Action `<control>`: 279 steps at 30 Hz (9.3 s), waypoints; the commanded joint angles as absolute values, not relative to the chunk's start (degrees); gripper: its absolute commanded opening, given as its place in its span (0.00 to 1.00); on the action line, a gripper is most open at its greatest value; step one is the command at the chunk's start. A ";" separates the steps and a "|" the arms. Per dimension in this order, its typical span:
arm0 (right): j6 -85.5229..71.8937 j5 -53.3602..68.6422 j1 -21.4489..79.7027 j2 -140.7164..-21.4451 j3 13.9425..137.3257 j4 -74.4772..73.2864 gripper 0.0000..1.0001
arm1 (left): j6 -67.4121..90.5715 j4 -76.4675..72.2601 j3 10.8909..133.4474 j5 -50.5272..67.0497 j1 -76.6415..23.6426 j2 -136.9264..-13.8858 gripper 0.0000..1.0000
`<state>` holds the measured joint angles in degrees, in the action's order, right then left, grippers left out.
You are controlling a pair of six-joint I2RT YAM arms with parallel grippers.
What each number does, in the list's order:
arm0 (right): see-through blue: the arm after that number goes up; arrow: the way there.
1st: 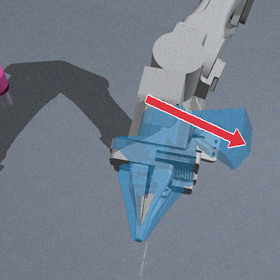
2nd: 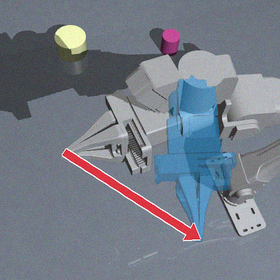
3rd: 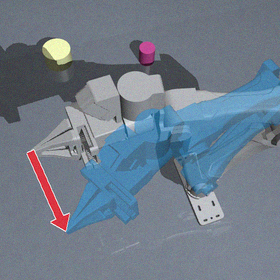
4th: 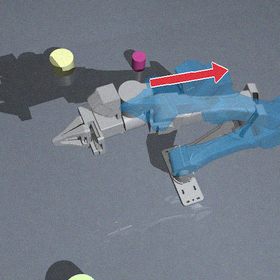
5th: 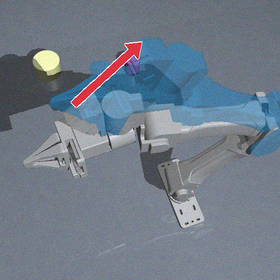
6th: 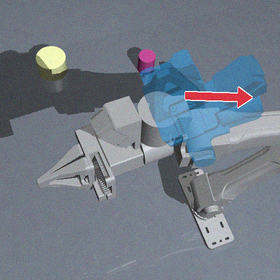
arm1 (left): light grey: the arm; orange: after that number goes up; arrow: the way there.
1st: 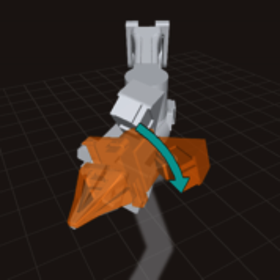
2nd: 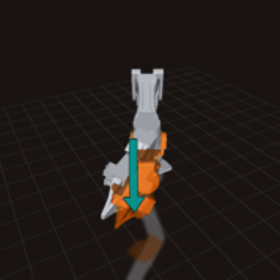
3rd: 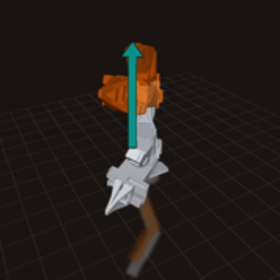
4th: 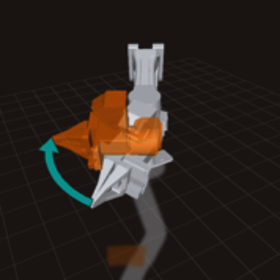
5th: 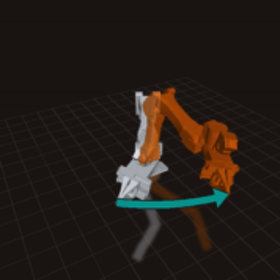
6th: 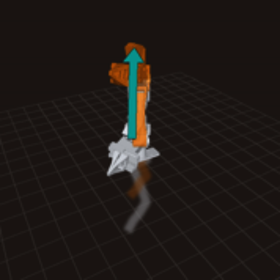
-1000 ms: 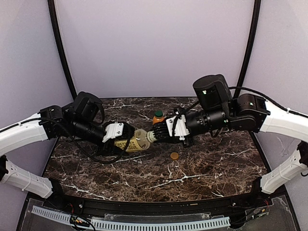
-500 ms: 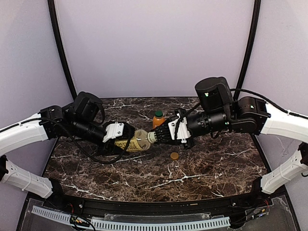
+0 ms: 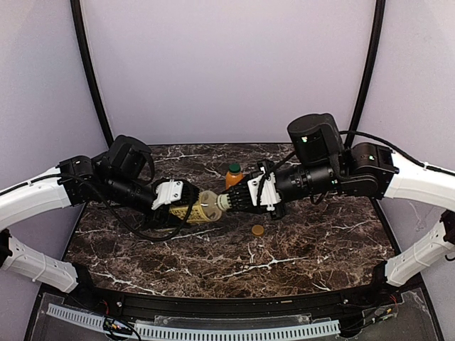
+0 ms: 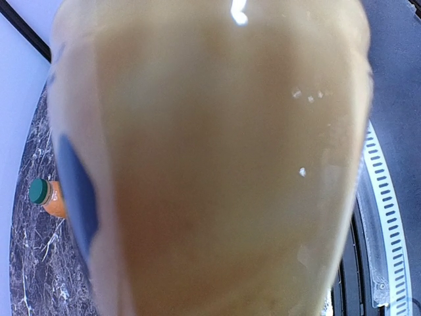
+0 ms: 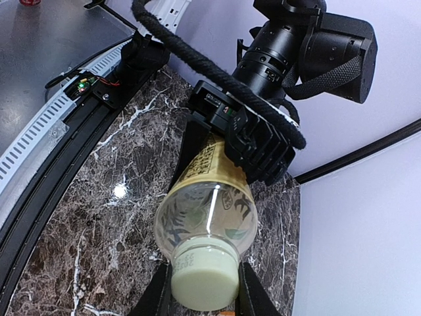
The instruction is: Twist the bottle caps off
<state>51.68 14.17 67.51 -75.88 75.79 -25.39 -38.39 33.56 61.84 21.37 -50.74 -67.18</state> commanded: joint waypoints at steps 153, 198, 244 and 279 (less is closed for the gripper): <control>-14.31 31.28 54.29 -88.28 81.03 -6.87 0.00 | -47.72 10.81 50.65 -12.70 -49.81 -61.08 0.31; 40.79 18.34 66.53 -71.65 65.41 -15.77 0.00 | -41.47 39.48 58.00 20.65 -49.82 -63.50 0.29; -23.82 18.74 56.42 -87.06 83.24 -13.07 0.85 | -46.09 7.39 49.09 -15.40 -49.82 -60.86 0.29; 32.01 30.38 56.78 -67.14 64.48 -12.94 0.00 | -43.26 27.83 52.15 6.03 -49.83 -60.75 0.28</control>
<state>14.87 26.65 58.13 -76.71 67.99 -10.22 -44.03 15.03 51.42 2.13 -52.05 -62.33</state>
